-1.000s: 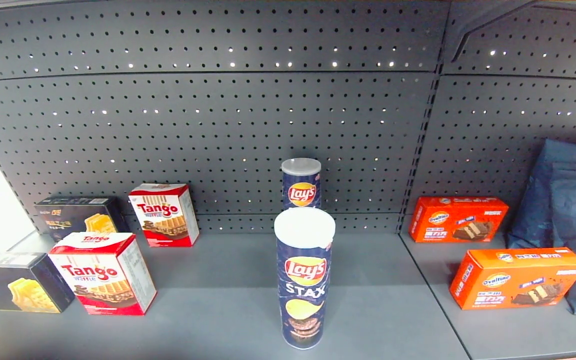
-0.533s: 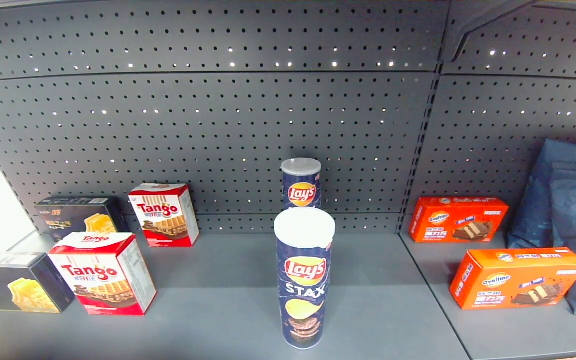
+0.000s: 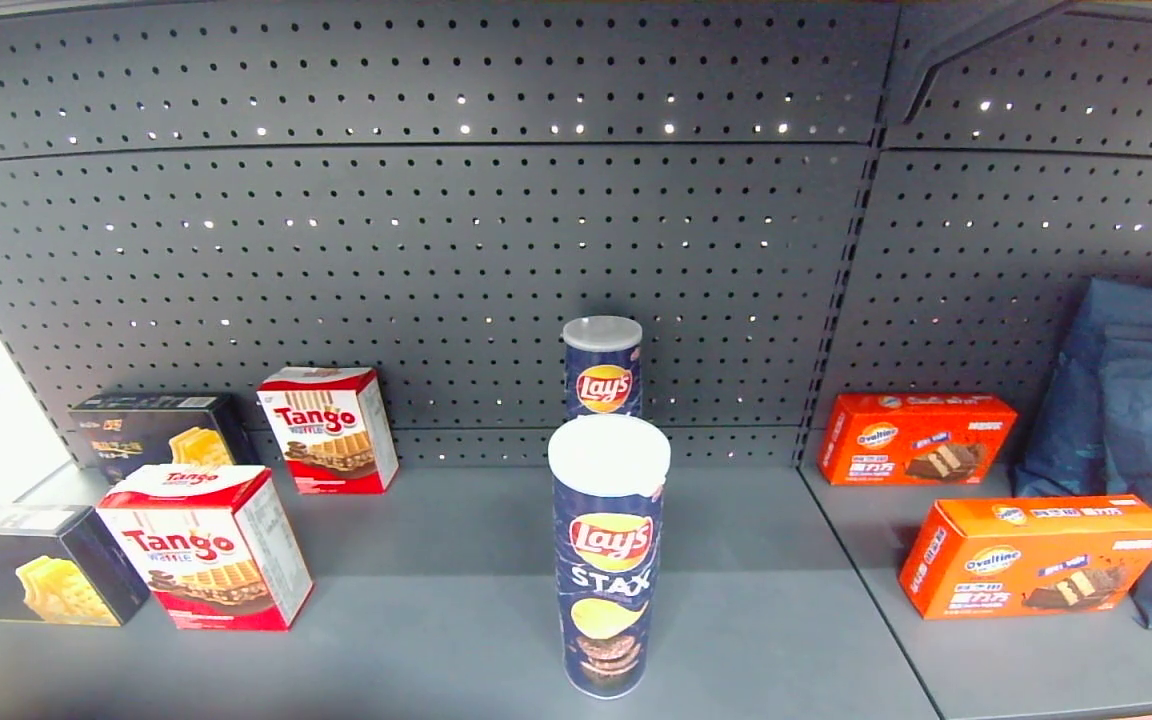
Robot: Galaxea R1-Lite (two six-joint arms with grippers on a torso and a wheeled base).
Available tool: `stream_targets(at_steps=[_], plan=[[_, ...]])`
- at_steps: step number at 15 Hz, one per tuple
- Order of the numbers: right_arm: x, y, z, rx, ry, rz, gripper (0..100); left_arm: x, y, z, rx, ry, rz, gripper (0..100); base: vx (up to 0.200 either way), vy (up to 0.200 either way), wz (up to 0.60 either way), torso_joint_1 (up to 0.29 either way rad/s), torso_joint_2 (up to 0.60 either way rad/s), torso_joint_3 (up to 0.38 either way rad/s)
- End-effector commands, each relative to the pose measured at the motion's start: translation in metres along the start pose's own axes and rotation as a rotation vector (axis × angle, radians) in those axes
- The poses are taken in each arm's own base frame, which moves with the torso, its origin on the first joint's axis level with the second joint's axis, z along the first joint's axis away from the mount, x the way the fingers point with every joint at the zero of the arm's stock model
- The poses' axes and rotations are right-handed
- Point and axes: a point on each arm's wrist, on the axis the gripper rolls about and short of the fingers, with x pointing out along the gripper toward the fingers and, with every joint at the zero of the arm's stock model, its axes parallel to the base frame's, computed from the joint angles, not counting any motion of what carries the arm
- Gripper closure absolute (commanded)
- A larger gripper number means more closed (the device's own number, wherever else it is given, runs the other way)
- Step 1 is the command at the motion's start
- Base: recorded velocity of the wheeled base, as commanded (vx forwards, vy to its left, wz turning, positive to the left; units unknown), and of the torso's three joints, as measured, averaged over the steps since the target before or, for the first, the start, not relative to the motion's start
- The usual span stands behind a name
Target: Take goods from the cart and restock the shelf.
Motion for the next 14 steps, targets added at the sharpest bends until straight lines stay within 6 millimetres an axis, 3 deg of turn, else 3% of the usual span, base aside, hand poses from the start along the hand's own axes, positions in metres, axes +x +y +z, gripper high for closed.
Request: stream_targets(at_steps=[1, 4, 14], plan=[[0.0001, 0.0, 0.0001, 0.0, 0.001, 0.0, 0, 0.0002, 0.0, 0.0001, 0.002, 0.002, 0.0, 0, 0.0, 0.0, 0.0, 0.0, 0.0, 0.0], [0.0001, 0.0, 0.0001, 0.0, 0.001, 0.0, 0, -0.0002, 0.0031, 0.0001, -0.026, 0.004, 0.136, 0, 0.0, 0.0, 0.0, 0.0, 0.0, 0.0], [0.0001, 0.0, 0.0001, 0.0, 0.001, 0.0, 0, -0.0001, 0.0032, 0.0006, -0.054, -0.001, 0.144, 0, 0.0, 0.0, 0.0, 0.0, 0.0, 0.0]])
